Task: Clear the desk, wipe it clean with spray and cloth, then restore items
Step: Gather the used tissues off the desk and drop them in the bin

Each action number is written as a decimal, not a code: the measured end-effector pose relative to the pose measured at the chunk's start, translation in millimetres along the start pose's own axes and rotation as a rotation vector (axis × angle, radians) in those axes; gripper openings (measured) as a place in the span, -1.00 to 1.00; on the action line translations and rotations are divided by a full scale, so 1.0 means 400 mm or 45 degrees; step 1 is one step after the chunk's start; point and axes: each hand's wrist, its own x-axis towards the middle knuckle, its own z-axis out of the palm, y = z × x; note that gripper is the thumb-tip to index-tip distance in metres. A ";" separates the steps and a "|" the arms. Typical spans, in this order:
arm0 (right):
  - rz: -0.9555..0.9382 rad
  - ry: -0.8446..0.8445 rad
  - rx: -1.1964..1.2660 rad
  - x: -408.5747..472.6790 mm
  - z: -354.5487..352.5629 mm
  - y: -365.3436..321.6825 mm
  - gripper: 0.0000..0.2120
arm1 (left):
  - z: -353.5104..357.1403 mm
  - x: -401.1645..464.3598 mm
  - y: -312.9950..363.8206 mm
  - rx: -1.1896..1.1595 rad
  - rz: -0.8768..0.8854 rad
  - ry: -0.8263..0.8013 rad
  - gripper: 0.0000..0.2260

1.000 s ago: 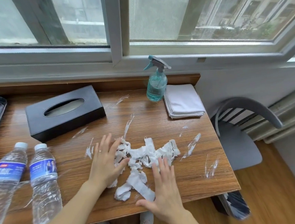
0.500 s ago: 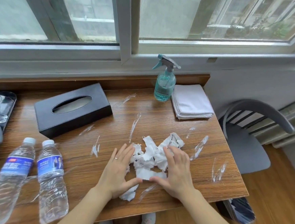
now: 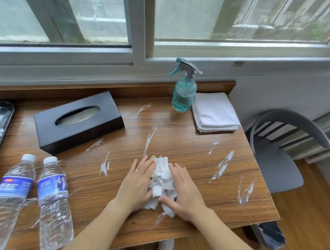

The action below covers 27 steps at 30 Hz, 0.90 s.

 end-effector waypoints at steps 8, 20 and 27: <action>0.073 0.170 -0.057 -0.063 0.070 -0.021 0.14 | -0.023 0.049 0.028 -0.739 -0.154 0.298 -0.46; 0.098 0.251 0.099 -0.011 0.097 -0.018 0.18 | 0.045 0.050 0.045 -0.611 0.006 0.302 -0.82; 0.041 0.094 0.004 0.040 0.081 -0.025 -0.18 | 0.004 0.022 0.063 -0.809 -0.024 0.297 -0.71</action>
